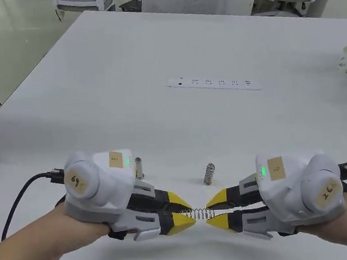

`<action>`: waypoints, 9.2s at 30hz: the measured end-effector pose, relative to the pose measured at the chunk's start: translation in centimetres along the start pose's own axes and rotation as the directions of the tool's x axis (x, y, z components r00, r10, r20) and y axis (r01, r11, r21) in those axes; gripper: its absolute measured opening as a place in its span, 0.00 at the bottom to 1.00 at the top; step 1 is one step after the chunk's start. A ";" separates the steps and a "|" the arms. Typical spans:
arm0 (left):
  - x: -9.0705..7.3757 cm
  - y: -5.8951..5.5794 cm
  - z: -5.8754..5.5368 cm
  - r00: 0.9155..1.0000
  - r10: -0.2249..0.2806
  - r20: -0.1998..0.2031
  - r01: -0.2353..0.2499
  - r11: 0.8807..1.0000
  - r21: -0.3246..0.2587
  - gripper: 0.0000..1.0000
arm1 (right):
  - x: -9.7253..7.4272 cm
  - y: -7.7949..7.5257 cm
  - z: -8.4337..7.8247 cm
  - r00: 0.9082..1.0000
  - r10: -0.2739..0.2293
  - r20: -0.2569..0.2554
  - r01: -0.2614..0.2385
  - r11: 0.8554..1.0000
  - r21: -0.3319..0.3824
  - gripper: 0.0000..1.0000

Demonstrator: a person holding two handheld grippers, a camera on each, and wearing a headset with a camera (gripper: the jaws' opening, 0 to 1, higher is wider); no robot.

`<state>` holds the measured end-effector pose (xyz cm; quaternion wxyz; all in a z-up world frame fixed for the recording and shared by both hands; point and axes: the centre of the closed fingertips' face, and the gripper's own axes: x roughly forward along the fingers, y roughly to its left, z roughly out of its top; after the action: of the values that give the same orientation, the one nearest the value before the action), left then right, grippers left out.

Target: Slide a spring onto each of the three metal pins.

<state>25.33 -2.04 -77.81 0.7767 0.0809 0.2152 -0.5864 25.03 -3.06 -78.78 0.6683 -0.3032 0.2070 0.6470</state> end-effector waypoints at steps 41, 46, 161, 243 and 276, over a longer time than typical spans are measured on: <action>0.6 -0.9 -1.2 0.998 -0.001 -0.060 0.003 0.999 0.036 0.02 | 0.1 1.1 6.0 0.978 0.047 0.202 -0.042 0.999 -0.028 0.07; 0.6 -0.9 -1.6 0.997 0.002 -0.079 0.000 1.000 0.023 0.02 | 0.3 1.2 5.7 0.983 0.047 0.176 -0.037 0.998 -0.057 0.07; -11.3 6.0 -5.1 0.899 0.436 -0.037 -0.434 0.876 -0.211 0.98 | 3.7 -6.7 9.2 0.994 -0.029 0.109 0.046 0.987 -0.156 0.07; -12.0 6.0 -5.8 0.891 0.453 -0.044 -0.450 0.861 -0.238 0.98 | 11.8 -11.4 6.4 0.997 -0.080 -0.024 0.081 0.995 0.060 0.13; -10.3 6.1 -3.0 0.897 0.441 -0.028 -0.437 0.877 -0.199 0.98 | 4.8 -8.4 7.2 0.978 -0.162 0.127 0.150 0.983 0.101 0.32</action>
<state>28.14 9.99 -76.86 0.8954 0.0437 0.2422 -0.3710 32.90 5.46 -75.57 0.7427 -0.2433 0.1661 0.6014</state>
